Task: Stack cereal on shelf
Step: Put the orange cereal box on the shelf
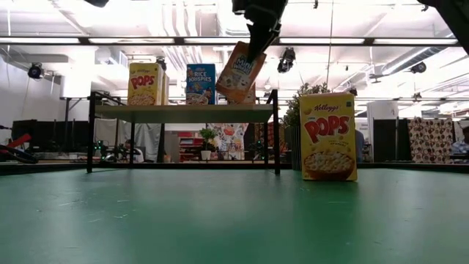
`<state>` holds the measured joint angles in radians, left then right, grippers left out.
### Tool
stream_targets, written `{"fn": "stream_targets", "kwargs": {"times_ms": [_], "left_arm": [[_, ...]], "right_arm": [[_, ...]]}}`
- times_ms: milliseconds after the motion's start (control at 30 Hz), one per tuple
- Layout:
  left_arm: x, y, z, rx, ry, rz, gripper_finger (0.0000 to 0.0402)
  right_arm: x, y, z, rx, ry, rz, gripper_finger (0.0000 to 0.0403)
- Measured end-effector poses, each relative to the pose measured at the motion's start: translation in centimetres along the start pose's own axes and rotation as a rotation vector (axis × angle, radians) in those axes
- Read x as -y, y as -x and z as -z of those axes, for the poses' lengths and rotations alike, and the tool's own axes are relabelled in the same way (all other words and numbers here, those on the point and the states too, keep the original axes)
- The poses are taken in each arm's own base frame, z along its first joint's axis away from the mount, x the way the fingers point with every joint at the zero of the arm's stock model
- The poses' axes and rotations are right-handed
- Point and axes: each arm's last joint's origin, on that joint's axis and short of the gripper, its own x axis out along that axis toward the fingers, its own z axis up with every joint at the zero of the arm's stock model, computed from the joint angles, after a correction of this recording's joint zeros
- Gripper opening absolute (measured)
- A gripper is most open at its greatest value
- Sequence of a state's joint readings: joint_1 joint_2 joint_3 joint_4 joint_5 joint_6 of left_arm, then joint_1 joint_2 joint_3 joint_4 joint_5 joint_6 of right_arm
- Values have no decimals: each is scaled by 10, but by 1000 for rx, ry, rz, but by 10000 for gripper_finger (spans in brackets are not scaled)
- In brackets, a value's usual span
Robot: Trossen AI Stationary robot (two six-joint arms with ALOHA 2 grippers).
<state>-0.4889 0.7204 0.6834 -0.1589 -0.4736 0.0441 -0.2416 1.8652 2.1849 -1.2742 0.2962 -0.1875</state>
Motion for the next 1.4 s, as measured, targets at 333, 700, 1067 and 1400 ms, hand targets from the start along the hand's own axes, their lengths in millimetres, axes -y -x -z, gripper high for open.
{"fn": "stream_targets", "kwargs": {"times_ms": [333, 700, 1067, 1400], "left_arm": [[0, 0, 0, -1, 0, 1, 216], [0, 0, 2, -20, -9, 2, 216], [0, 0, 4, -24, -11, 2, 216], [1, -1, 3, -15, -6, 2, 216]], "right_arm": [[3, 0, -1, 6, -2, 49, 223], [4, 2, -2, 27, 0, 53, 224], [8, 0, -4, 47, -45, 58, 220], [8, -3, -2, 29, -45, 53, 172]]}}
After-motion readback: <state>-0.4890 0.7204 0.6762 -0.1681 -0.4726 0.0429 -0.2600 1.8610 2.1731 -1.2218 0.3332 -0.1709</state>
